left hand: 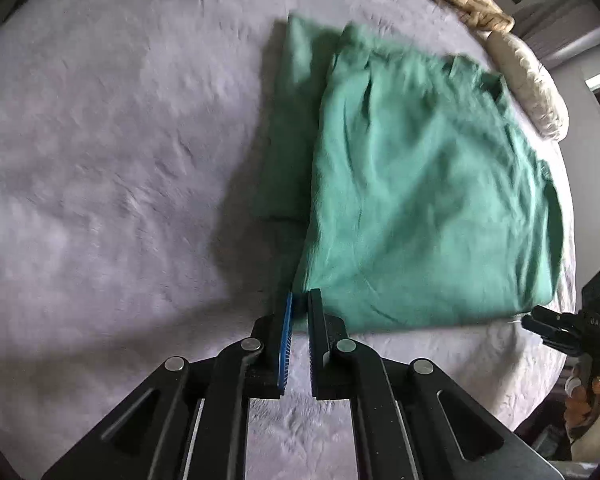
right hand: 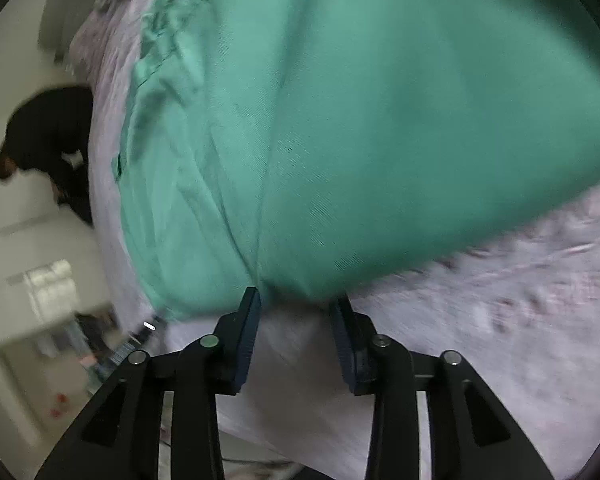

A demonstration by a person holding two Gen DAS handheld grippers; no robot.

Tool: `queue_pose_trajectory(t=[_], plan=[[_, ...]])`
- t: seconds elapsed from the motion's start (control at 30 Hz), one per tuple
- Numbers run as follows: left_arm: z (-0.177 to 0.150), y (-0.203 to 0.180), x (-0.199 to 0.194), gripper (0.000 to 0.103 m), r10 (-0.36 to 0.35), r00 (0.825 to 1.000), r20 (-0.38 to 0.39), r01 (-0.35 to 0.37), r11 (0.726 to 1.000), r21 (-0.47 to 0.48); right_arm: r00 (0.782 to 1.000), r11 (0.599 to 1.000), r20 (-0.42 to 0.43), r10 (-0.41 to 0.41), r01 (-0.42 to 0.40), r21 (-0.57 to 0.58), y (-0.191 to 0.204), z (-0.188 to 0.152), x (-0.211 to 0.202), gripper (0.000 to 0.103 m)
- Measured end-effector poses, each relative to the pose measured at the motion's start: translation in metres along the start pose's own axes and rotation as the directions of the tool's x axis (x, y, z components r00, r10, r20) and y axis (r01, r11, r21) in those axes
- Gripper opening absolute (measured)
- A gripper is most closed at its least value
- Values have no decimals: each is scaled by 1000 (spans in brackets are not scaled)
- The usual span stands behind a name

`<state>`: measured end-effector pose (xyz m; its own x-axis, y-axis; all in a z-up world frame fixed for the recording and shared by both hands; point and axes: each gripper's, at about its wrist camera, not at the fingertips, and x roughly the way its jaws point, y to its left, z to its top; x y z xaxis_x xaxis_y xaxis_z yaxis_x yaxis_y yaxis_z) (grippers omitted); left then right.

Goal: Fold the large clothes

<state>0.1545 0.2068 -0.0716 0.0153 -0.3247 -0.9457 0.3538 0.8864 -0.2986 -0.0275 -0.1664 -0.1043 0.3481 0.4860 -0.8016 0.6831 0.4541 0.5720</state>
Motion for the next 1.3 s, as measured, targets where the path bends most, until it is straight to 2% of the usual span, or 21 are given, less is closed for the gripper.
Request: queue_pose_trajectory(t=[0.1, 0.23, 0.3, 0.37, 0.43, 0.47, 0.57, 0.6, 0.7, 0.77, 0.9, 1.03, 1.17, 1.2, 1.3], plan=[[15, -7, -19, 7, 12, 999, 52, -13, 1000, 19, 993, 996, 106, -51, 58, -68, 1, 3, -38, 40], [52, -40, -5, 7, 23, 996, 87, -27, 999, 46, 960, 977, 228, -164, 189, -94, -4, 32, -72, 38], [71, -57, 12, 7, 32, 995, 97, -37, 998, 53, 947, 970, 260, -190, 221, -95, -6, 48, -80, 32], [86, -68, 28, 7, 48, 994, 100, -52, 998, 46, 931, 958, 286, -226, 266, -109, -9, 62, -85, 32], [99, -78, 49, 7, 105, 988, 112, -110, 993, 37, 907, 931, 311, -285, 339, -135, -8, 79, -83, 32], [105, -77, 59, 7, 143, 984, 104, -146, 989, 21, 895, 918, 319, -311, 370, -142, -14, 84, -83, 32], [112, -64, 79, 7, 144, 987, 74, -142, 989, -34, 855, 879, 327, -402, 460, -124, -32, 110, -78, 31], [113, -59, 82, 6, 137, 988, 73, -134, 990, -43, 851, 875, 322, -415, 470, -117, -40, 115, -77, 24], [114, -50, 79, 6, 125, 989, 78, -122, 991, -50, 858, 882, 298, -418, 462, -91, -65, 127, -73, 7], [114, -48, 71, 7, 154, 985, 80, -150, 988, -46, 864, 892, 300, -404, 445, -79, -70, 128, -79, 4], [108, -47, 51, 7, 176, 981, 86, -173, 984, -45, 859, 889, 298, -417, 453, -62, -71, 119, -93, 5], [86, -54, 31, 7, 166, 982, 91, -167, 986, 6, 854, 881, 310, -419, 465, -89, -49, 96, -95, 9], [57, -57, 31, 7, 149, 988, 33, -149, 989, 6, 880, 889, 311, -359, 424, -174, -18, 66, -82, 9], [50, -54, 35, 7, 150, 988, 20, -150, 989, 0, 892, 892, 301, -338, 406, -200, -9, 57, -74, 9], [33, -43, 48, 7, 123, 992, -39, -124, 991, -49, 908, 887, 251, -334, 393, -243, 5, 44, -44, 9]])
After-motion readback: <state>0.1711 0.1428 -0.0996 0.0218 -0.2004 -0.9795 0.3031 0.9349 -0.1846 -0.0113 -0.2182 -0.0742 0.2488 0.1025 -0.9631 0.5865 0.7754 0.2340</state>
